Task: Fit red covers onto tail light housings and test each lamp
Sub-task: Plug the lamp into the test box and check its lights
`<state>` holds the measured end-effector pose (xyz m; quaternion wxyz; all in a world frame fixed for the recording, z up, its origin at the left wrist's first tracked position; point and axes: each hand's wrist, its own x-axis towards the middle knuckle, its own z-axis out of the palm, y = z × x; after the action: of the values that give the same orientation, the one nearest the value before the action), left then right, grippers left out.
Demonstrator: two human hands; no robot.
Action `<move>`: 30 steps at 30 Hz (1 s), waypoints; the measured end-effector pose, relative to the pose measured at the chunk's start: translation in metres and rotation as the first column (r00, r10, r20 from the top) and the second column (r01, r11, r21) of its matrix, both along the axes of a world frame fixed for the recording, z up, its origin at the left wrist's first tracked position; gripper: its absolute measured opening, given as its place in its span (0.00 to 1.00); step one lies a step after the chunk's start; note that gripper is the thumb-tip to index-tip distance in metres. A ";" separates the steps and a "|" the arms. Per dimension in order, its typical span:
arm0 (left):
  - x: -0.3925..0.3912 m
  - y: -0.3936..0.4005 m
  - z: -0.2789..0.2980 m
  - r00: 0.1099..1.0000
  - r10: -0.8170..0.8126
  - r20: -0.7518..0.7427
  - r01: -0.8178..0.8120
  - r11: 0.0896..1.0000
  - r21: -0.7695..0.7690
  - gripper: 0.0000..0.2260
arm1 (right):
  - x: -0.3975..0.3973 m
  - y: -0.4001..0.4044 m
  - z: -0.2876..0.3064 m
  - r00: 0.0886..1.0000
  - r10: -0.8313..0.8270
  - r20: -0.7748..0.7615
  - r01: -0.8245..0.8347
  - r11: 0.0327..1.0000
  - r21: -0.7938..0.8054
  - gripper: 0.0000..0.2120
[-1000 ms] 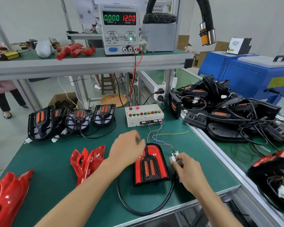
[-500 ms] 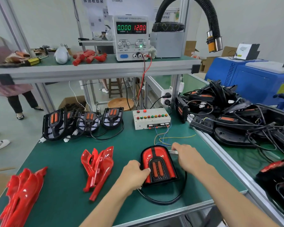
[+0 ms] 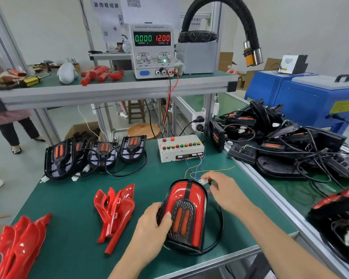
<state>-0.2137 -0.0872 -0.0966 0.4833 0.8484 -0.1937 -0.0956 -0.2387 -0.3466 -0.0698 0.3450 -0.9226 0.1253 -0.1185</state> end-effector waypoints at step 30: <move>0.000 -0.022 0.001 0.992 0.080 -0.096 -0.083 0.996 -0.038 0.16 | -0.001 0.082 0.026 0.867 0.461 -0.190 -0.496 0.756 -0.428 0.16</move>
<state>-0.2137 -0.1094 -0.0956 0.5130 0.8399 -0.1377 -0.1118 -0.2394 -0.2647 -0.0440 0.1290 -0.9823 -0.1342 -0.0193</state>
